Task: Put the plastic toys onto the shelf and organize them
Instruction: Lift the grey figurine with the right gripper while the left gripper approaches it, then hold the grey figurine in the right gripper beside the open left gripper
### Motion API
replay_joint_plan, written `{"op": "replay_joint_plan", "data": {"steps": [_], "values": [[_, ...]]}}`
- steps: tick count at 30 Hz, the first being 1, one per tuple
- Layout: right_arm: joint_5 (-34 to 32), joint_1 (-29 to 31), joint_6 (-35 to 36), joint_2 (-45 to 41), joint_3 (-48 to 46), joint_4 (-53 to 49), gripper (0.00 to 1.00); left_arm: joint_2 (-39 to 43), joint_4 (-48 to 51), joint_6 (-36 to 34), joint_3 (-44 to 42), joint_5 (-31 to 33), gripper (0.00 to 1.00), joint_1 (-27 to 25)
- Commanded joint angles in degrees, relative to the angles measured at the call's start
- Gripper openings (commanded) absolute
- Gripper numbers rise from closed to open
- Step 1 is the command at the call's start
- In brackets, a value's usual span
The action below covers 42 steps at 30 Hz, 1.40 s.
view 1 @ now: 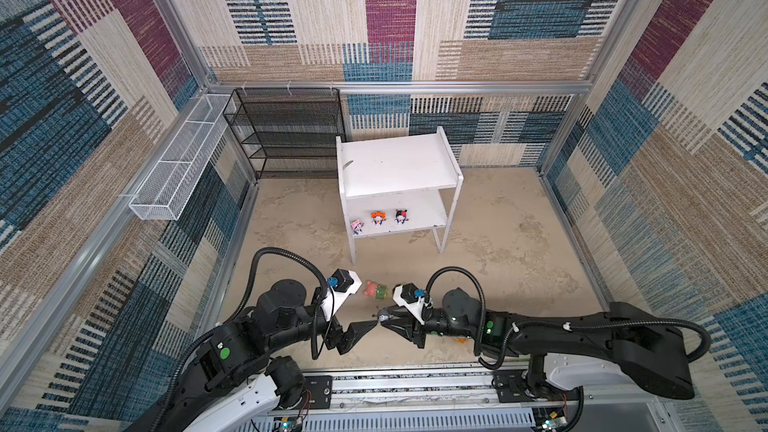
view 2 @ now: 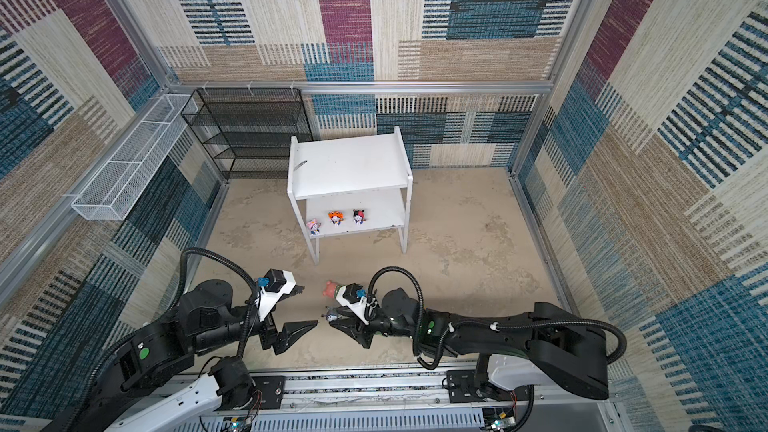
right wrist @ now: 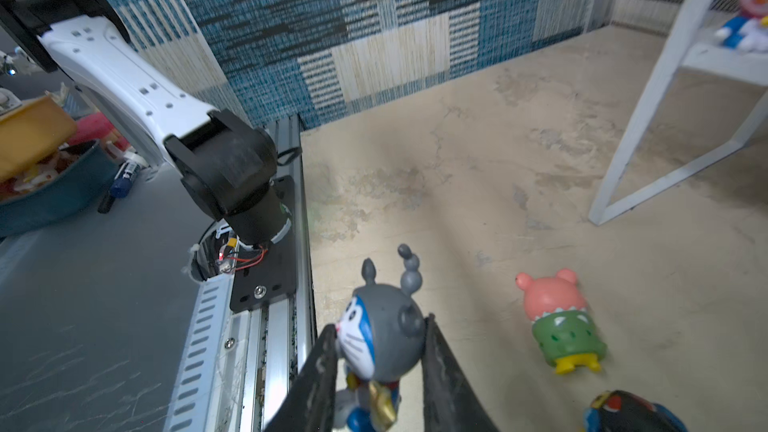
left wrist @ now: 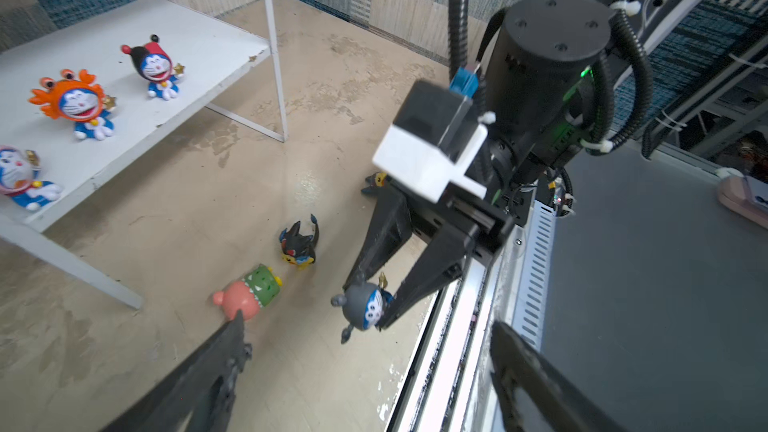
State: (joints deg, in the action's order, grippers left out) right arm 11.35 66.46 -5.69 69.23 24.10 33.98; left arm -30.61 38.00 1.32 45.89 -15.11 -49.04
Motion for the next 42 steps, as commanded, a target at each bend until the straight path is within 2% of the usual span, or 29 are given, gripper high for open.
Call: {"op": "replay_joint_plan", "data": {"steps": [1, 8, 11, 17, 21, 25, 32, 37, 42], "values": [[0.28, -0.76, 0.60, -4.46, -1.82, 6.63, 0.26, -1.50, -3.16, -1.89, 0.50, -6.01, 0.93, 0.07], [4.60, -1.59, 0.09, -10.56, -4.07, 8.31, 0.26, -4.30, -4.38, -3.12, 0.95, -12.03, 0.86, -0.01], [7.03, -1.57, -0.02, -12.24, -5.25, 9.81, 0.26, -4.89, -4.64, -3.26, 1.22, -14.11, 0.78, 0.01], [10.81, -1.59, 0.86, -13.18, -5.55, 10.01, 0.26, -5.29, -5.17, -3.61, 1.32, -16.83, 0.55, 0.02], [12.97, -1.59, 1.41, -13.24, -5.28, 10.32, 0.26, -6.49, -5.14, -3.52, 1.50, -17.58, 0.58, 0.03], [14.29, -1.59, 1.81, -13.03, -4.94, 10.63, 0.26, -7.52, -5.22, -3.71, 1.89, -19.03, 0.57, 0.00], [14.33, -1.59, 2.26, -12.49, -4.85, 11.81, 0.25, -9.82, -5.13, -3.96, 2.19, -22.36, 0.34, 0.06], [14.77, -1.60, 2.88, -11.94, -4.31, 11.73, 0.25, -10.23, -5.00, -4.13, 2.36, -22.76, 0.24, 0.05], [14.39, -1.59, 2.88, -11.31, -4.15, 12.29, 0.26, -10.36, -4.78, -4.31, 2.36, -23.12, 0.06, 0.00]]}}
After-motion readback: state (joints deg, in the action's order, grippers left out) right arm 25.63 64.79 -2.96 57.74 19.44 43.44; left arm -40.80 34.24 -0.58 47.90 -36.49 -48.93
